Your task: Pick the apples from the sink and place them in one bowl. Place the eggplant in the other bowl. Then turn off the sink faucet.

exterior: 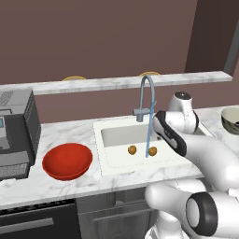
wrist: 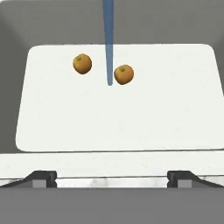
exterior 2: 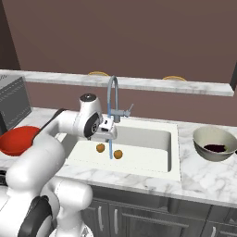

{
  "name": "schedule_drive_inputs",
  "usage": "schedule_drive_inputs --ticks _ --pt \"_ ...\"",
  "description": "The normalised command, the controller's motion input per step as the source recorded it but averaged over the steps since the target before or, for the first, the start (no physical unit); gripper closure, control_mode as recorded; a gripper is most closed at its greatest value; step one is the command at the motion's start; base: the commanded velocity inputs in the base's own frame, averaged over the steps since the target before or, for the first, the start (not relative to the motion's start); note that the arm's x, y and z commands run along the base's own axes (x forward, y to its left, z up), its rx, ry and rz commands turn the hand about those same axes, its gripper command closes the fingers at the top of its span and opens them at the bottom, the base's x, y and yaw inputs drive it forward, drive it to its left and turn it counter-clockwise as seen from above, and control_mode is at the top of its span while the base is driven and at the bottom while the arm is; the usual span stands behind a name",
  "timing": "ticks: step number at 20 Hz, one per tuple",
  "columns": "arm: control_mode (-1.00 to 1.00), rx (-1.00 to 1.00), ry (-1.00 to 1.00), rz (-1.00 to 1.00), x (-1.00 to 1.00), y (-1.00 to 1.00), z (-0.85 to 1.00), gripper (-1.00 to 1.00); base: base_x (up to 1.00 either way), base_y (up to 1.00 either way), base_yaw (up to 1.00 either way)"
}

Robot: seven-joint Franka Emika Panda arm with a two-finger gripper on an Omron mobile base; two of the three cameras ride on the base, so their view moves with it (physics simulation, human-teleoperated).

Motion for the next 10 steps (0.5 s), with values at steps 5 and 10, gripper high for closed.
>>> schedule_drive_inputs --ticks 5,10 --pt "-1.00 0.00 0.00 0.02 0.24 0.00 -0.36 -1.00 0.00 0.00 0.00" --pt "-1.00 0.00 0.00 0.00 0.14 0.00 -0.27 -1.00 0.00 0.00 0.00"
